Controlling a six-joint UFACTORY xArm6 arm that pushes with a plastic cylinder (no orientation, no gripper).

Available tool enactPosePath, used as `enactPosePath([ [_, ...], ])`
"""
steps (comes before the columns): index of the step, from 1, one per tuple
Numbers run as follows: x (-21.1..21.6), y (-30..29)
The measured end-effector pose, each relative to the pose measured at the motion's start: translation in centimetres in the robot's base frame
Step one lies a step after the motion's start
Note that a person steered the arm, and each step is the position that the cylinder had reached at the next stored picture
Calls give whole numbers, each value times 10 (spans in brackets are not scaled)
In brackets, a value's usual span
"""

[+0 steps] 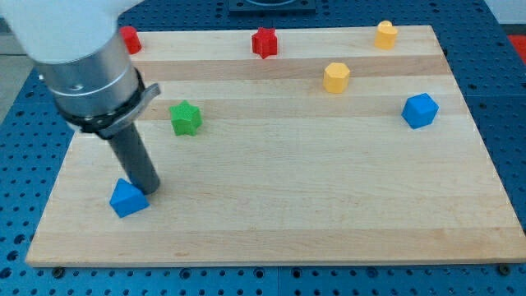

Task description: Move the blue triangle to the bottom left corner

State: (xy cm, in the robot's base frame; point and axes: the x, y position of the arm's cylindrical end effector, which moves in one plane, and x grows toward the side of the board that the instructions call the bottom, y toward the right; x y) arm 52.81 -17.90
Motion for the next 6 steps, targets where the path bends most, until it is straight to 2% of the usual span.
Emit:
enactPosePath([
  [1,9,-13],
  [3,13,5],
  [6,43,-30],
])
